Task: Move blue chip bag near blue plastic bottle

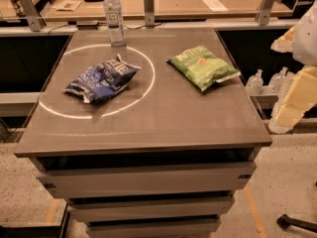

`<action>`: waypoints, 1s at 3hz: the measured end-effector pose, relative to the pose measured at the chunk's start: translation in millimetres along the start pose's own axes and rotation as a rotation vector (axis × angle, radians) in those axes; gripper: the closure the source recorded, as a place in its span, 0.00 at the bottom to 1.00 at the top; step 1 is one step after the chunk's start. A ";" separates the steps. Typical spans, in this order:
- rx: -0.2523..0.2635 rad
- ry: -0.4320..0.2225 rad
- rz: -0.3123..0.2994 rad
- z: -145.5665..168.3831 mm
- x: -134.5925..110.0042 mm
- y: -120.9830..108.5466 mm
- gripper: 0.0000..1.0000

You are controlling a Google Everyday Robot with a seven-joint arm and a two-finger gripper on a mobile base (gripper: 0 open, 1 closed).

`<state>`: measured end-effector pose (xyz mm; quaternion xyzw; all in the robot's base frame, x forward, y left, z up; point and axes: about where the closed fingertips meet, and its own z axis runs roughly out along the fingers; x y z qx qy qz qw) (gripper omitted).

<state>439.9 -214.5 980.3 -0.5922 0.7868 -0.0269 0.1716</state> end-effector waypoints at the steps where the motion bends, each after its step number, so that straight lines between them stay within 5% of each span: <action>1: -0.006 -0.096 0.097 -3.0 -15.8 2.9 0.00; 2: -0.017 -0.259 0.175 8.3 -31.2 13.7 0.00; 3: 0.019 -0.456 0.184 22.5 -30.4 3.2 0.00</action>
Offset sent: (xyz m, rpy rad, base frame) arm -0.0046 0.0738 -0.0053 0.6593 -0.1148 -0.0432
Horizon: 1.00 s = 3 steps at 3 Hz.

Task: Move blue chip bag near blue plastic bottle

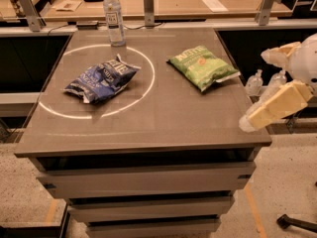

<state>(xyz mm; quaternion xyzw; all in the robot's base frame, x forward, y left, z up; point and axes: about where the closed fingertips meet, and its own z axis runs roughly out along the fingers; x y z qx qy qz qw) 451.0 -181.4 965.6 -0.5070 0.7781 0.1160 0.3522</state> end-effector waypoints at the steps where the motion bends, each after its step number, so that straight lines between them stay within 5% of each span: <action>1: -0.026 -0.203 -0.049 7.5 -15.7 -5.2 0.00; 2: -0.065 -0.394 -0.120 6.4 -49.8 -3.5 0.00; 3: -0.065 -0.394 -0.120 6.4 -49.9 -3.5 0.00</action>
Offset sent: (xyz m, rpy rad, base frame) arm 0.0253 0.0460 0.0489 0.4671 -0.2954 0.2976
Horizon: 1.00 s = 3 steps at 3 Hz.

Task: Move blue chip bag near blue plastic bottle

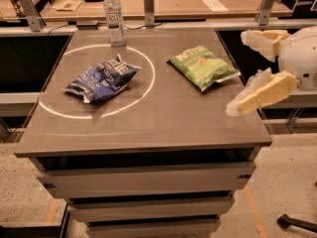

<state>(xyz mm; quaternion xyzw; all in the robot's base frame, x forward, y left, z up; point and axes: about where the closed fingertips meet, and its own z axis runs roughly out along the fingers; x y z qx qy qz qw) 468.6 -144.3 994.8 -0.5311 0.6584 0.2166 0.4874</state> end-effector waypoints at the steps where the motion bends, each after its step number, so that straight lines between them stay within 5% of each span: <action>1: 0.031 0.001 0.038 21.2 -6.0 -2.9 0.00; 3: 0.164 0.050 0.140 91.2 -21.4 -11.6 0.00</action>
Offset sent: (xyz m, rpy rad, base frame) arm 0.0621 0.0858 -0.0235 0.0249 0.0689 -0.3366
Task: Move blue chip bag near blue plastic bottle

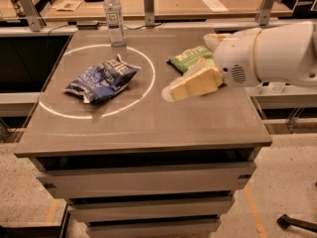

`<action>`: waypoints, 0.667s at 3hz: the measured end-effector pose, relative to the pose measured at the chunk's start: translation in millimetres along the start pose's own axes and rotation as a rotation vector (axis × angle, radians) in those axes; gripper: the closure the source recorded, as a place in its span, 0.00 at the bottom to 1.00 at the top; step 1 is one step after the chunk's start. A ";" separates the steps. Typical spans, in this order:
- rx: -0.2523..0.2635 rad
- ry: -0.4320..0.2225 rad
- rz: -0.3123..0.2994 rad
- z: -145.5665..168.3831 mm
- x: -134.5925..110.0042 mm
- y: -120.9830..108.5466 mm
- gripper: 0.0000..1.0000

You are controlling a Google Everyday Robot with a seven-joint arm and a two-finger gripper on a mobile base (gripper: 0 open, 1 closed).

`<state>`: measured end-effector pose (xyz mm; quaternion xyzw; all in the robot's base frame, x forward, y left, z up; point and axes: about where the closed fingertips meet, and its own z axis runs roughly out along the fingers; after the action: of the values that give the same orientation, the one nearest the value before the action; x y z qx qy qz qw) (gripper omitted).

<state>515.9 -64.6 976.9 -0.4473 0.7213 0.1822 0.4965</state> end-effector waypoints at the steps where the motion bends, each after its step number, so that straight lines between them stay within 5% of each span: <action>1: 0.033 0.040 0.005 23.3 -2.3 -1.0 0.00; 2: 0.055 0.067 0.003 49.1 -4.9 -3.0 0.00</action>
Offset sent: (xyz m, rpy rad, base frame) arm 0.0532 0.0542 -0.0329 -0.0853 0.0265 -0.0941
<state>546.2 -29.2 960.1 -0.4383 0.7430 0.1479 0.4837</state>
